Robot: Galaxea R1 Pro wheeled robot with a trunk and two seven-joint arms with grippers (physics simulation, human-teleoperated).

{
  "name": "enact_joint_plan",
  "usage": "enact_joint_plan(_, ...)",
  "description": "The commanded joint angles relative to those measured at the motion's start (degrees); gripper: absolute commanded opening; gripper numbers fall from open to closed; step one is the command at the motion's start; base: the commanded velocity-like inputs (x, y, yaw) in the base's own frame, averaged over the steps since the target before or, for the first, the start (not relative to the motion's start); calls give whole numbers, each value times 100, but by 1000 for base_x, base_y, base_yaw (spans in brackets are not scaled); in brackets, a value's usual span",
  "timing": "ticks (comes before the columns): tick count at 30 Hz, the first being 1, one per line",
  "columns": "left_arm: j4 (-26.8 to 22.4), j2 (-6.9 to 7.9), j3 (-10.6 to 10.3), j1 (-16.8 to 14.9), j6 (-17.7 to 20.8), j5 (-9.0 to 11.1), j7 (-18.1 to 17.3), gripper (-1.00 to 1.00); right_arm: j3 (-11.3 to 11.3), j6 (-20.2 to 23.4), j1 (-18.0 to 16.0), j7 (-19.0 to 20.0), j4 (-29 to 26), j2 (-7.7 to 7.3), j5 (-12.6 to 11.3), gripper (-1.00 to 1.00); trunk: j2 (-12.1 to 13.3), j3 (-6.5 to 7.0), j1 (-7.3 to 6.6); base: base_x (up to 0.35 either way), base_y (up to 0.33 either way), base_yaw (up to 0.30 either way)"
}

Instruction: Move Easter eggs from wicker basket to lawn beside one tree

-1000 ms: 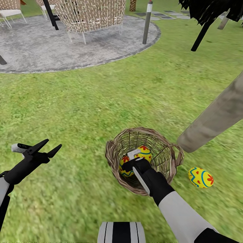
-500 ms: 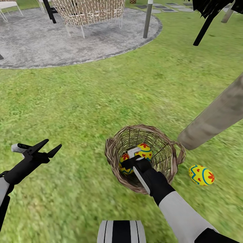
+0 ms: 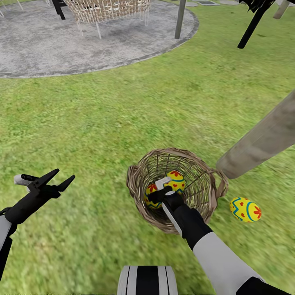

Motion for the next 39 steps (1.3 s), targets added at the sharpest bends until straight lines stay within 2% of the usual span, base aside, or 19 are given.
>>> enact_joint_plan(1,4,0,0,0,0,0,0,100,-1,-2,0,0,14,0,7,100,-1,-22,3,0,0,0)
enact_joint_plan(4,-1,0,0,0,0,0,0,100,-6,-3,0,0,48,0,7,100,-5,-89,10,0,0,0)
enact_joint_plan(17,4,0,0,0,0,0,0,100,-3,-3,0,17,-16,5,12,100,-7,-111,13,0,0,0)
enact_joint_plan(20,4,0,0,0,0,0,0,100,-1,4,0,11,-20,6,12,100,-11,-177,21,0,0,0)
enact_joint_plan(23,6,0,0,0,0,0,0,100,1,5,0,9,-19,8,12,100,-11,-177,21,0,0,0)
enact_joint_plan(31,7,0,0,-2,0,0,0,100,5,-1,0,13,-20,9,12,100,-17,-288,34,0,0,0)
enact_joint_plan(39,7,0,-3,-1,0,0,0,100,7,-20,-11,17,-24,9,12,100,-17,-288,34,0,0,0)
